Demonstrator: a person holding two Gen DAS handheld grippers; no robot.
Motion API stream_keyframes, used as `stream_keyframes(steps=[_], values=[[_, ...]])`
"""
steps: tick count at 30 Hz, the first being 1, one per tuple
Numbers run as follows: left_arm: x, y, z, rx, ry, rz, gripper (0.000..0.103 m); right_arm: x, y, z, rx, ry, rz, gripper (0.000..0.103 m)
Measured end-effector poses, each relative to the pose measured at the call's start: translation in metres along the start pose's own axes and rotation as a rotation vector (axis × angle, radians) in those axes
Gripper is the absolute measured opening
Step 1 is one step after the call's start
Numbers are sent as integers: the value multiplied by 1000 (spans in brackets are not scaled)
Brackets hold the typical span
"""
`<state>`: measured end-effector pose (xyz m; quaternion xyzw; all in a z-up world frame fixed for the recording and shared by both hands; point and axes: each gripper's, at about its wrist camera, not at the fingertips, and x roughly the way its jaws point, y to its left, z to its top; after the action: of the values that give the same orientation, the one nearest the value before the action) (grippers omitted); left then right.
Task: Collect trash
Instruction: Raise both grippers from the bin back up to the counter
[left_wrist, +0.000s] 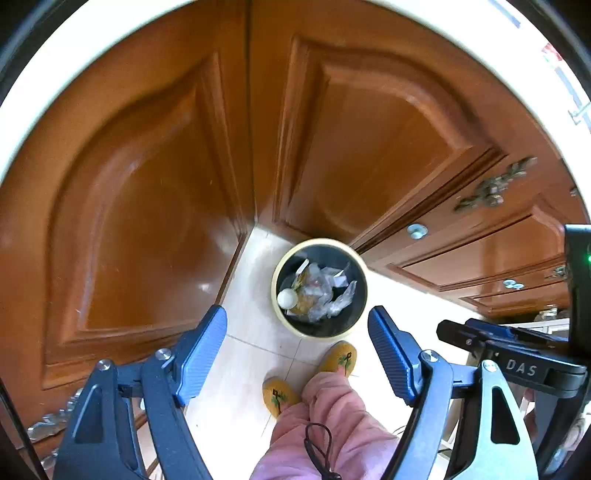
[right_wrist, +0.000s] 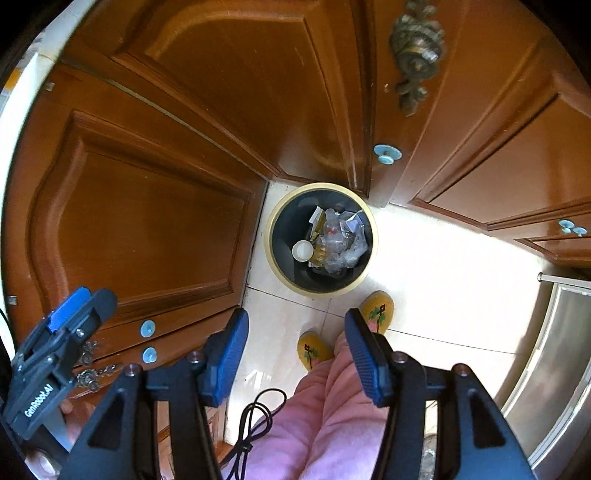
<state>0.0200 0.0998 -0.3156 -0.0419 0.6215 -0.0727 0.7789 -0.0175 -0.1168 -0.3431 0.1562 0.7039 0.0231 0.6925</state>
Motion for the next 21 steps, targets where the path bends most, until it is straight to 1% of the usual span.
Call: stream_keyframes(steps=[7, 11, 16, 18, 21], values=[[-52, -21, 13, 69, -75, -33, 79, -43, 7, -6, 11, -73, -7, 54], [-83, -32, 26, 100, -126, -64, 80, -77, 10, -7, -3, -118, -26, 54], [-124, -47, 47, 131, -215, -95, 80, -134, 15, 0, -23, -232, -50, 54], [-145, -55, 58, 139, -264, -113, 81, -161, 17, 2, -27, -288, -62, 54], [-173, -67, 72, 161, -344, -119, 85, -198, 18, 7, -30, -363, -71, 54]])
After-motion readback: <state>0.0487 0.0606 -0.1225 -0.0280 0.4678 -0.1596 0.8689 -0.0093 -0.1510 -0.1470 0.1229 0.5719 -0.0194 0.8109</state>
